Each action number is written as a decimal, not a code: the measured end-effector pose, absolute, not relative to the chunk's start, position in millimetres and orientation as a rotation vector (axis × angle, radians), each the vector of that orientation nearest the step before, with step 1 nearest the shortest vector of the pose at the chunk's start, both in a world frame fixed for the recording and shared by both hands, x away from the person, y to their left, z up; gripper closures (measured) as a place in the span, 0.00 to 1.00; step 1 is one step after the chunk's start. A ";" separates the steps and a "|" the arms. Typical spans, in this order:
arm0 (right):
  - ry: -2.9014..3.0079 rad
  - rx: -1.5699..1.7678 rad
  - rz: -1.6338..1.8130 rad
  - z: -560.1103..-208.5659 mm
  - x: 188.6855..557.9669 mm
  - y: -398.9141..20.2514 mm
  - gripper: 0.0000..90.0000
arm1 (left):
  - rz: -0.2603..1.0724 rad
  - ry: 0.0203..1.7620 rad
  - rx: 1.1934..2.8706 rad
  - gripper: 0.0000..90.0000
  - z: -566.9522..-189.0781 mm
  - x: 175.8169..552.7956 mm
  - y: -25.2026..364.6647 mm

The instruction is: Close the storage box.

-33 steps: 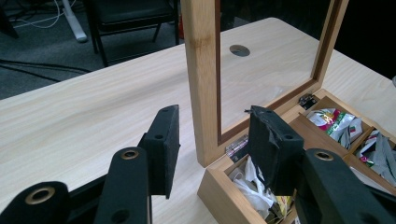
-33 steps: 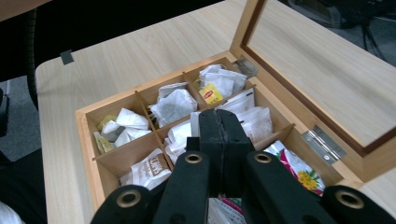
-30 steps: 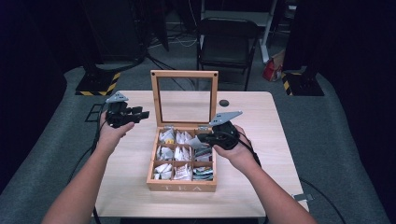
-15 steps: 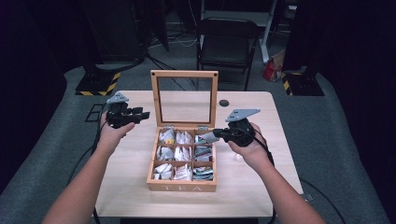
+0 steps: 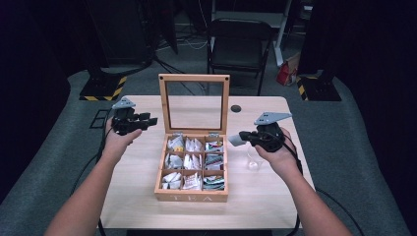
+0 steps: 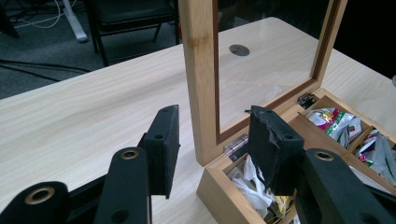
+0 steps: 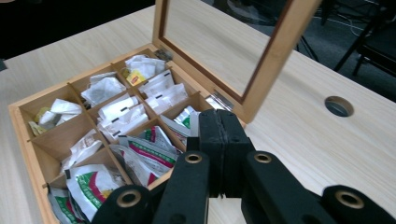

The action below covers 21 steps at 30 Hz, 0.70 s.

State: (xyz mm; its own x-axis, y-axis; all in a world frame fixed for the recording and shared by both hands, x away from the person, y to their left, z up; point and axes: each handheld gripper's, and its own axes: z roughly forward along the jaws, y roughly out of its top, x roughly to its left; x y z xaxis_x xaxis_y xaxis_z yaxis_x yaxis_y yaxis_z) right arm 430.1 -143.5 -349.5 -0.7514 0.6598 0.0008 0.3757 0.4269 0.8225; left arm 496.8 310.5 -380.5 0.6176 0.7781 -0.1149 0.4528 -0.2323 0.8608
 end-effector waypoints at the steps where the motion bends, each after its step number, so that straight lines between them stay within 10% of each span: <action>1: 2.358 0.895 1.242 -349.2 430.2 -145.8 1.00 | 0.424 0.984 1.875 0.60 -380.4 496.8 310.8; 21: 2.309 0.988 1.173 -355.3 427.2 -180.8 1.00 | 0.429 0.986 1.878 0.60 -380.1 497.0 312.1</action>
State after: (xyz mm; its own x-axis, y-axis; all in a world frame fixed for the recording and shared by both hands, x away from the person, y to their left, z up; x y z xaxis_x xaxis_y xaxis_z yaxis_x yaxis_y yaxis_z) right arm 427.2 -180.8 -355.3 -0.6869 0.7267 -0.0090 0.4211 0.4080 0.8100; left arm 497.0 312.1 -380.1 0.6148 0.7810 -0.1093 0.4524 -0.2357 0.8601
